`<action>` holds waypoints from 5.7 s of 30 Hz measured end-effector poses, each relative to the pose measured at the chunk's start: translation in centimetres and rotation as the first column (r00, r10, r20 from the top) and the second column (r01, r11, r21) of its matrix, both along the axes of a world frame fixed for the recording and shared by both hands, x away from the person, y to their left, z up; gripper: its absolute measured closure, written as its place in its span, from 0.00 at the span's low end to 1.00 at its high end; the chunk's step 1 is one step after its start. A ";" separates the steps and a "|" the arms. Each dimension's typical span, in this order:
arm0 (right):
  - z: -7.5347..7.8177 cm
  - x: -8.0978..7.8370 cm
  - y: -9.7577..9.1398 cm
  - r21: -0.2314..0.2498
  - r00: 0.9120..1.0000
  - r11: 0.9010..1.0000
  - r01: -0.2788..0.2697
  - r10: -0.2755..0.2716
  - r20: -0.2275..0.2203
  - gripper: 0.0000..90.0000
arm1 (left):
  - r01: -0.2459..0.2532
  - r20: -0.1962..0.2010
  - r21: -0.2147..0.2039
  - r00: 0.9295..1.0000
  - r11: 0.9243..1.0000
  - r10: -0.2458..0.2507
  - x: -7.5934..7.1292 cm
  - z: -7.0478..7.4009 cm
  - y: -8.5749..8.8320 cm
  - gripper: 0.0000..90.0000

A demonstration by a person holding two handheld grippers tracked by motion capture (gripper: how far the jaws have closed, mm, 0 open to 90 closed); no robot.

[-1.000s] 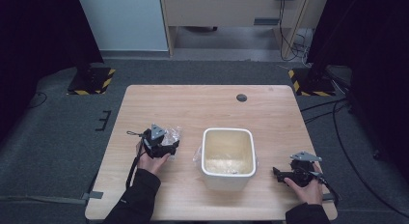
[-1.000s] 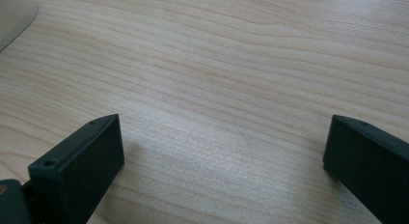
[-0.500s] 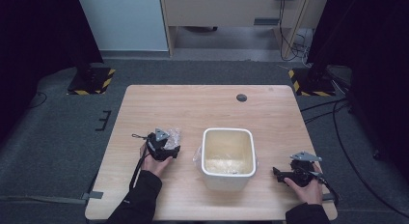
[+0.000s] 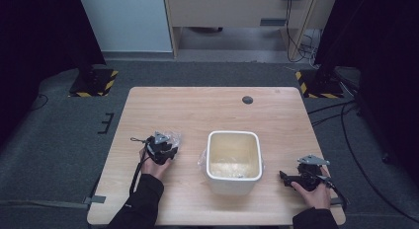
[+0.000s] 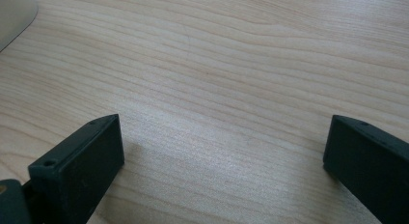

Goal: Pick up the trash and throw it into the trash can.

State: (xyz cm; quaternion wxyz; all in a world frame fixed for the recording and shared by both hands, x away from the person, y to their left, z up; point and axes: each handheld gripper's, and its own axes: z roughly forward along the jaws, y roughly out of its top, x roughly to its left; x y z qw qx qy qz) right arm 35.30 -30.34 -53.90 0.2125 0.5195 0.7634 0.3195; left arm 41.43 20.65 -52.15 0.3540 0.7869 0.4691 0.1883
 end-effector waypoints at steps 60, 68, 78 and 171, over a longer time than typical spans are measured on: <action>0.0 0.0 0.0 0.000 1.000 1.000 0.000 0.000 0.000 0.01 | 0.290 0.455 -0.275 0.879 0.916 -0.142 -8.2 15.3 -1.7 0.94; 0.0 0.0 0.0 0.000 1.000 1.000 0.000 0.000 0.000 0.01 | 0.347 0.495 -0.287 0.852 0.893 -0.172 -9.1 16.3 -2.8 0.94; 0.0 0.0 0.0 0.001 1.000 1.000 0.000 0.000 0.000 0.01 | 0.391 0.514 -0.305 0.835 0.868 -0.196 -8.9 16.7 -4.7 0.94; 0.0 0.0 0.0 0.000 1.000 1.000 0.000 0.000 0.000 0.01 | 0.040 0.025 -0.036 0.999 0.999 -0.039 -7.6 0.7 4.0 0.17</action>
